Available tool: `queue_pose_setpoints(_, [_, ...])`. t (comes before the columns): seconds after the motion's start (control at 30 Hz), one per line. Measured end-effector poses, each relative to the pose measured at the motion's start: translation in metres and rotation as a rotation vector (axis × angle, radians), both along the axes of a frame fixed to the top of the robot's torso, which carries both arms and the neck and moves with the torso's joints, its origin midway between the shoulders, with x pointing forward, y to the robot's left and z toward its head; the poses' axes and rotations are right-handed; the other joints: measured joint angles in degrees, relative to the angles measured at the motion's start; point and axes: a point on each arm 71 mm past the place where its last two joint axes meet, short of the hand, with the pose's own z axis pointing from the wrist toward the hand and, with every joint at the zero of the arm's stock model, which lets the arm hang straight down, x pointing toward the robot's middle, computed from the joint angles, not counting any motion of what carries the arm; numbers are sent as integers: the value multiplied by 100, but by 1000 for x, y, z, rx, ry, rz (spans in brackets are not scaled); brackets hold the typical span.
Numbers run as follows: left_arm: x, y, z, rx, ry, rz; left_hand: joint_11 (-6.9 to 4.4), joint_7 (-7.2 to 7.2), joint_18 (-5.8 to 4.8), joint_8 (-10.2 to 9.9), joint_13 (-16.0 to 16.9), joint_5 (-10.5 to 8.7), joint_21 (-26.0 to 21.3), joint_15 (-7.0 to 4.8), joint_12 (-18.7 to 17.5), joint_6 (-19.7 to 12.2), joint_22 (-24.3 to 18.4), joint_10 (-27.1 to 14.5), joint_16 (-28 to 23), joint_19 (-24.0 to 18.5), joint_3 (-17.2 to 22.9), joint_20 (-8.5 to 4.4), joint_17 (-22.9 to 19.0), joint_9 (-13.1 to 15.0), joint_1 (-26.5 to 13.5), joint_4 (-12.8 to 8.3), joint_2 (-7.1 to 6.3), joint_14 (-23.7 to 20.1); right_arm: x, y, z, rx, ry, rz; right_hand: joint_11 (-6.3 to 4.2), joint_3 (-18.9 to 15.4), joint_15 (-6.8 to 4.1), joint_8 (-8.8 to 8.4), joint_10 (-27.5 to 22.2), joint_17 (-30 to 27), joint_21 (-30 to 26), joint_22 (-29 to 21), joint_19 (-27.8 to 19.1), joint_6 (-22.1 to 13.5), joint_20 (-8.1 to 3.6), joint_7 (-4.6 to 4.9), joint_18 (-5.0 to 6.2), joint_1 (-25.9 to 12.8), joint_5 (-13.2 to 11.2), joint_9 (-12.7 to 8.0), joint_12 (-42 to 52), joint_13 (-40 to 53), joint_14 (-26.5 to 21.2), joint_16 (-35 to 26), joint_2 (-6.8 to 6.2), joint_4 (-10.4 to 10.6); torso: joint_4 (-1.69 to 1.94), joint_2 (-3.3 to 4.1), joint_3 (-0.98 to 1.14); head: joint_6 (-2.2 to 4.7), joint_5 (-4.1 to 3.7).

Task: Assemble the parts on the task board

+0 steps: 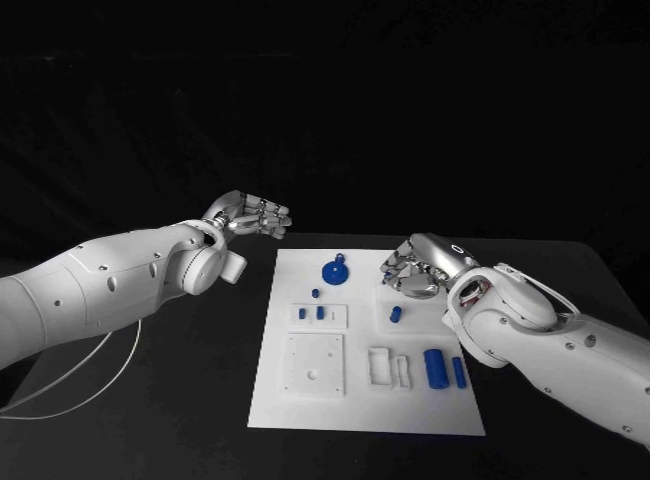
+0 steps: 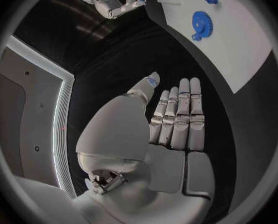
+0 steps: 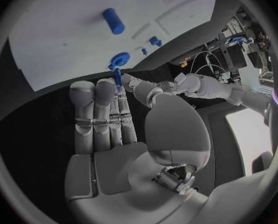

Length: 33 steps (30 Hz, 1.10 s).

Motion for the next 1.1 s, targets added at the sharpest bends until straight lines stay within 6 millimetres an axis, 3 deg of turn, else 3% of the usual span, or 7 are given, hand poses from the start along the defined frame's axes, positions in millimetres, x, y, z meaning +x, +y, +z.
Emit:
queue_pose_setpoints(0.13, [1,2,0,-2,-4,8,0,-7,0,0,0,21,0,0,0,7,-61,0,0,0,0,0,0,0,0,0,0,0,-10,14,-3,21,0,44,0,0,0,0,0,0,0,0,0,0,0,0,-2,2,0,-2,0,0,0,0,1,0,-3,-3,2,-38,106])
queue_pose_setpoints(0.23, [1,3,0,-4,-8,13,0,-17,0,0,0,356,0,0,0,17,-46,0,0,0,90,0,-6,0,0,-42,0,0,-19,26,-7,27,1,78,-1,-1,1,-12,0,0,0,0,0,-1,0,1,-6,8,-1,-3,0,0,0,0,7,0,-1,-3,2,-89,176])
queue_pose_setpoints(0.3, [1,2,0,-6,-10,15,0,-17,0,0,0,394,3,0,0,17,32,0,0,-16,153,11,-10,0,0,-69,0,0,-24,33,-11,28,1,98,-1,-1,1,-6,-1,0,0,0,0,-1,0,1,-8,8,-17,-4,0,-1,0,0,7,0,0,-3,2,-126,225])
queue_pose_setpoints(0.43, [1,1,1,-14,-16,15,-12,-41,0,0,0,-504,-1,20,0,80,-18,54,0,-55,-14,29,-8,0,-14,-9,-14,-64,-36,48,-18,21,-5,140,-1,-1,1,7,-1,-8,0,0,0,-5,0,5,-10,8,-18,-8,0,-1,0,0,7,-1,0,1,2,-215,313])
queue_pose_setpoints(0.47, [1,0,1,-17,-18,15,-24,-48,0,0,0,-570,-1,30,0,88,-141,68,0,-54,-136,29,-6,0,7,5,6,-71,-38,51,-20,17,-8,151,-1,-1,1,7,-1,-8,0,0,0,-5,0,5,-7,8,-18,-8,0,-1,0,0,8,-1,0,2,2,-227,331])
queue_pose_setpoints(0.8, [1,-2,2,-42,-27,21,-40,-68,1,0,0,-574,-1,29,0,108,-947,83,0,82,-411,61,-5,0,107,0,106,-111,-57,72,-33,-29,-44,221,-2,-9,2,6,-1,-8,0,0,0,33,1,7,15,22,-45,-23,-1,-7,0,17,21,-8,1,3,-5,-415,557])
queue_pose_setpoints(1.1, [1,-1,2,-51,-32,28,-40,-68,1,0,0,-387,-1,29,0,108,-991,83,0,82,-377,61,-5,0,132,-34,126,-111,-65,78,-47,-53,-46,240,-10,5,2,4,-10,-8,1,0,1,32,1,8,20,22,-62,-22,-2,-9,0,26,21,6,1,1,-8,-576,723])
